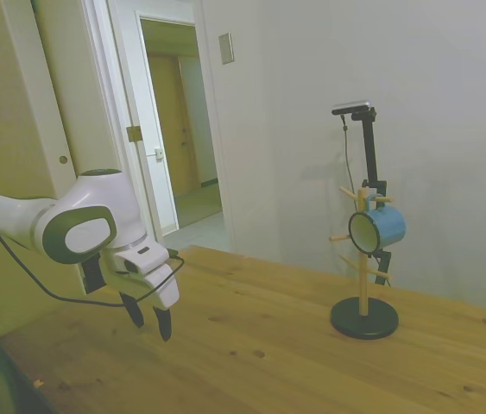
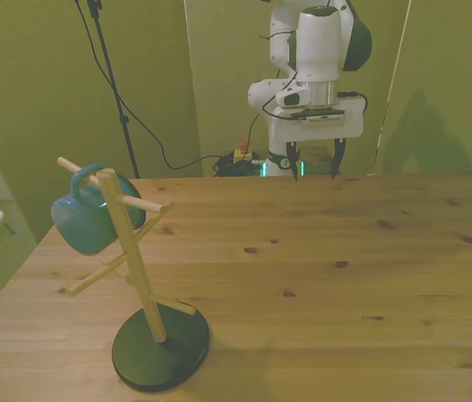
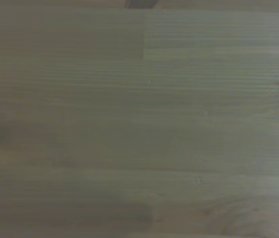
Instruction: Unload the mug
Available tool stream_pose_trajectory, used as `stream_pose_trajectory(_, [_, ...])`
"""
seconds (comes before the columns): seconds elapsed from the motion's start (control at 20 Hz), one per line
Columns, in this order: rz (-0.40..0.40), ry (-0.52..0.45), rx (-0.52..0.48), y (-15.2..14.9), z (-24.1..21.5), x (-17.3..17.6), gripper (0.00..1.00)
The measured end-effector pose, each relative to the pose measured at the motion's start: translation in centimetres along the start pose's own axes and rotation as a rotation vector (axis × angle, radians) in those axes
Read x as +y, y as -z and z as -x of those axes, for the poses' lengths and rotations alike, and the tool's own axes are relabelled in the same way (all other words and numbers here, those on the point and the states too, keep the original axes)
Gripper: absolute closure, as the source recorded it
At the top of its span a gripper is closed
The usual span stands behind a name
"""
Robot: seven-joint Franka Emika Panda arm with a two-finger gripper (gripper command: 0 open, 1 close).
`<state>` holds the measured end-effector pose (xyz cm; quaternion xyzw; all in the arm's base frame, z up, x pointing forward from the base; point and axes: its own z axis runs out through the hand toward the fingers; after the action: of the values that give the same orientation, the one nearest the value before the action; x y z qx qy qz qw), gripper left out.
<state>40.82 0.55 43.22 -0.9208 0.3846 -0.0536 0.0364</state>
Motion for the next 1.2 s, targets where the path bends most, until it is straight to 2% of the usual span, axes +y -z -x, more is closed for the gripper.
stream_pose_trajectory(0.1, [0.006, 0.002, 0.005, -0.2, -0.1, 0.1, 0.00])
stream_pose_trajectory(0.25, [0.005, -0.026, 0.081, 1.6, -2.2, 1.8, 0.00])
stream_pose_trajectory(0.5, [-0.063, -0.157, 0.241, 9.2, -8.4, 7.1, 0.00])
stream_pose_trajectory(0.7, [-0.121, -0.220, 0.347, 14.6, -12.7, 9.1, 0.00])
stream_pose_trajectory(1.2, [-0.166, -0.332, 0.493, 16.6, -23.9, 12.6, 0.00])
